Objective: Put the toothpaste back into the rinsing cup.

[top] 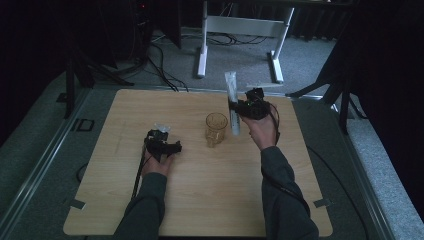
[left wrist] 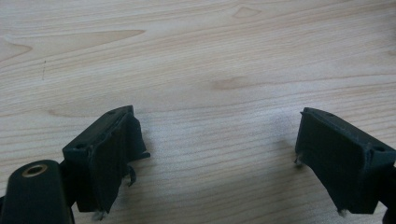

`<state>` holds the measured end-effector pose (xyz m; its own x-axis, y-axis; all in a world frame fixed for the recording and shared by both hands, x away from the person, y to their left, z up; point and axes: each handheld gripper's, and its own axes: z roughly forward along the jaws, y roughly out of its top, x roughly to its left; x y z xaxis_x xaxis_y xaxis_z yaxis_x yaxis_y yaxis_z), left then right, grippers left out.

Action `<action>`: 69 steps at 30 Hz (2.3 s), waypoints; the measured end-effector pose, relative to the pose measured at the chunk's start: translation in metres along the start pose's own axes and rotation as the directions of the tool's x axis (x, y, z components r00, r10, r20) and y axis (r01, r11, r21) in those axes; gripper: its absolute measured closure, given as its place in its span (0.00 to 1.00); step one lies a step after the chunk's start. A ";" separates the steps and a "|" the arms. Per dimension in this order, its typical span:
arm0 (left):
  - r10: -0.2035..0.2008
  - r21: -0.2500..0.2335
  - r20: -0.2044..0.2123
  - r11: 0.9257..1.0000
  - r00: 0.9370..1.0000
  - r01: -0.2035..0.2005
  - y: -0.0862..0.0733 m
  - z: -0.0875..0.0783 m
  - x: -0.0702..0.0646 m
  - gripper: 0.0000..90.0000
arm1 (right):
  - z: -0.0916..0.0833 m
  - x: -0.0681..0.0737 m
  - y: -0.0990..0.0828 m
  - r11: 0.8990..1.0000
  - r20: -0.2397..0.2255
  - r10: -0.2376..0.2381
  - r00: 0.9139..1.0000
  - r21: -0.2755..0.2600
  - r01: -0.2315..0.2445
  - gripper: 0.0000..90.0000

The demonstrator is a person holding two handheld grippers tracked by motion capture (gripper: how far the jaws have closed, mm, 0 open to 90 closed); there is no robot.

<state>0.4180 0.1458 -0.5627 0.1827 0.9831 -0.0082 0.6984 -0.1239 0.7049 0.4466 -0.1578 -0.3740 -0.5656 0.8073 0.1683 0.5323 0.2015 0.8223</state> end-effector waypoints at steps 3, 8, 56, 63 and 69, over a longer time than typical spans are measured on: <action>0.000 0.000 0.000 1.000 1.000 0.000 0.000 0.000 0.000 0.14 | 0.001 0.000 0.001 1.000 -0.001 0.002 1.000 -0.007 -0.002 0.79; 0.000 0.000 0.000 1.000 1.000 0.000 0.000 0.000 0.000 0.14 | 0.002 -0.002 0.004 1.000 0.000 0.010 1.000 -0.022 -0.010 0.79; 0.000 0.000 0.000 1.000 1.000 0.000 0.000 0.000 0.000 0.14 | 0.020 0.006 0.014 0.992 -0.033 0.013 0.999 -0.123 -0.017 0.79; 0.000 0.000 0.000 1.000 1.000 0.000 0.000 0.000 0.000 0.14 | 0.023 0.007 0.013 0.992 -0.033 0.011 0.999 -0.128 -0.015 0.79; 0.000 0.001 0.000 1.000 1.000 0.000 0.000 0.000 0.000 0.14 | 0.027 0.006 0.011 0.992 -0.027 0.009 1.000 -0.126 -0.012 0.79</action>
<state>0.4181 0.1458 -0.5627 0.1829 0.9831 -0.0086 0.6990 -0.1239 0.7043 0.4662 -0.1357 -0.3782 -0.5777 0.7938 0.1903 0.4553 0.1199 0.8822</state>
